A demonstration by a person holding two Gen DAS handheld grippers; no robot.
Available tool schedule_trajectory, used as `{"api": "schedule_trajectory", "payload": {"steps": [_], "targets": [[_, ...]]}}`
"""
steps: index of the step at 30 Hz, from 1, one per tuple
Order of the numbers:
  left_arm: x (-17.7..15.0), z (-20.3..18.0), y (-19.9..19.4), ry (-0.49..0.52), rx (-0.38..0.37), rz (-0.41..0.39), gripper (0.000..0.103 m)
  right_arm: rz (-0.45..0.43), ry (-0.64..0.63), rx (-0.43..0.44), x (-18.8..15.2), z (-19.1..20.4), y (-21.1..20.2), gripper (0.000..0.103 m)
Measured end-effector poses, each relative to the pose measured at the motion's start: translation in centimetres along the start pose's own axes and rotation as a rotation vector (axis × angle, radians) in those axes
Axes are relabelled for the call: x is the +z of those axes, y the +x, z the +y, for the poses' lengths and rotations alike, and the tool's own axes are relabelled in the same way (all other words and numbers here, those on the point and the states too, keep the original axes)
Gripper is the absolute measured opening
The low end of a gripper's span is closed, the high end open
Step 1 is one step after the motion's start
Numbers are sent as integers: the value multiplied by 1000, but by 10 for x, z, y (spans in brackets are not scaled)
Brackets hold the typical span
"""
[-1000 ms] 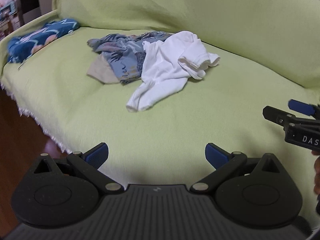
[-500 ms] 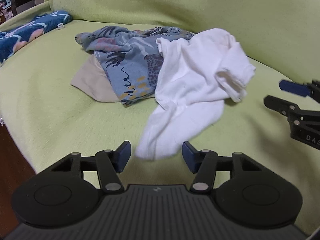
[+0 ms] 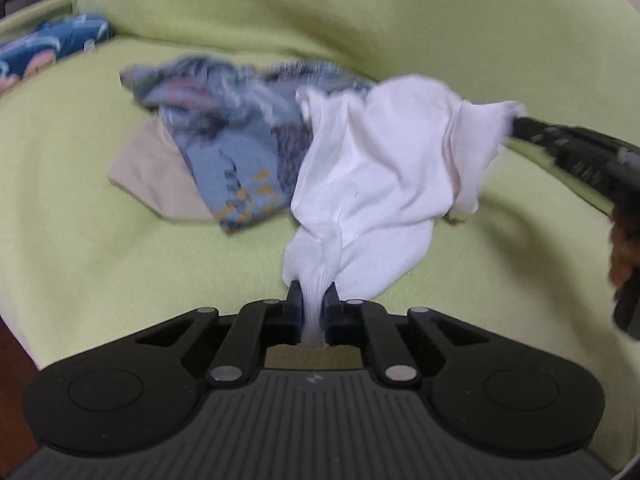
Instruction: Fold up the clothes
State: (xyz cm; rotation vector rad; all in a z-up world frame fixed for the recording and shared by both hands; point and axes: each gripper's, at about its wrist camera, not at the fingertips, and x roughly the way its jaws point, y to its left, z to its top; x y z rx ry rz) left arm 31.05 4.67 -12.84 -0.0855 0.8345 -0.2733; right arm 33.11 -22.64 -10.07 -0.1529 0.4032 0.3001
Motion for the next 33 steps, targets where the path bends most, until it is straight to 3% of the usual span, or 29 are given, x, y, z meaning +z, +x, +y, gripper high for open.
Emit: {"api": "schedule_trajectory", "payload": {"steps": [7, 13, 16, 18, 21, 24, 26, 28, 33], "targets": [[42, -24, -85, 92, -41, -131, 7, -125, 171, -127, 32, -83, -118, 4], [68, -59, -145, 125, -145, -200, 7, -170, 175, -232, 45, -108, -229, 4], [69, -84, -139, 119, -188, -157, 7, -142, 190, -315, 42, -125, -265, 4], [65, -98, -112, 92, -222, -82, 8, -102, 212, -365, 34, -140, -278, 4], [48, -124, -63, 124, -155, 15, 9, 21, 263, -394, 8, -162, -272, 5], [17, -159, -43, 249, -106, 53, 11, 166, 338, -379, -31, -185, -253, 5], [-6, -189, -50, 375, -133, 35, 24, 231, 389, -372, -60, -194, -241, 5], [-30, -224, -60, 530, -153, -5, 31, 233, 437, -370, -79, -201, -237, 5], [-106, -332, -65, 999, -271, -72, 33, 190, 496, -339, -84, -215, -231, 6]]}}
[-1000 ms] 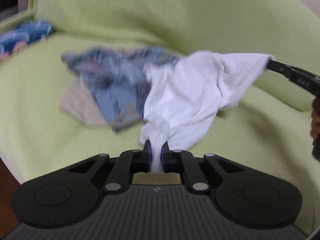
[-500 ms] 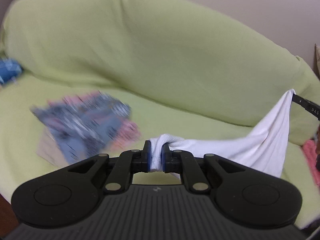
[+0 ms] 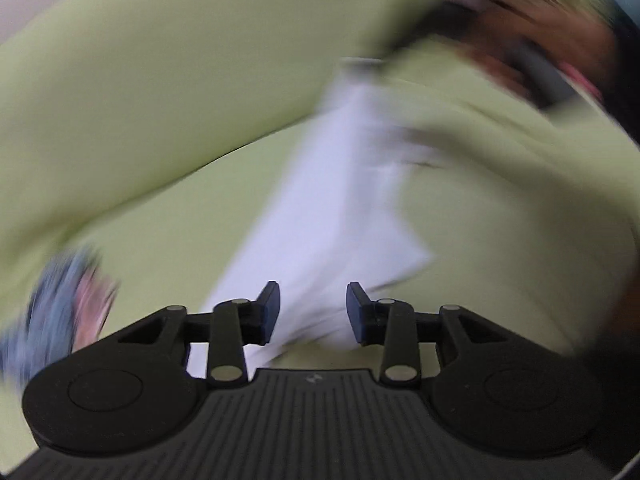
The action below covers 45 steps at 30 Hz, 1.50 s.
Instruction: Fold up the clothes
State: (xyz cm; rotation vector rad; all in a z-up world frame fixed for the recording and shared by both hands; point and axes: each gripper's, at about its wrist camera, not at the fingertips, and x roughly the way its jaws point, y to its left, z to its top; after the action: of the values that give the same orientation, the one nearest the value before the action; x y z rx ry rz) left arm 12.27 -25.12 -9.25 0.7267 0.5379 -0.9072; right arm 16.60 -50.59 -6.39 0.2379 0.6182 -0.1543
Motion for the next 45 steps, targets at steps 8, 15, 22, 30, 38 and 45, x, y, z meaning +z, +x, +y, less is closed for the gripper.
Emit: {"api": "schedule_trajectory", "payload": {"steps": [8, 15, 22, 30, 38, 45], "targets": [[-2, -66, 89, 316, 58, 75, 36, 3, -4, 37, 6, -15, 1, 7], [13, -29, 95, 242, 10, 42, 4, 19, -3, 48, 6, -28, 18, 7], [49, 173, 70, -144, 243, -44, 3, -64, -24, 57, 56, -7, 58, 14], [8, 247, 78, -192, 364, 26, 4, -130, -33, 91, 76, 20, 74, 17], [-12, 240, 100, -190, 287, 67, 4, -21, 24, 146, 11, 30, 37, 37], [3, 277, 118, -211, 230, 107, 4, 118, -474, 410, -95, 181, 13, 33]]}}
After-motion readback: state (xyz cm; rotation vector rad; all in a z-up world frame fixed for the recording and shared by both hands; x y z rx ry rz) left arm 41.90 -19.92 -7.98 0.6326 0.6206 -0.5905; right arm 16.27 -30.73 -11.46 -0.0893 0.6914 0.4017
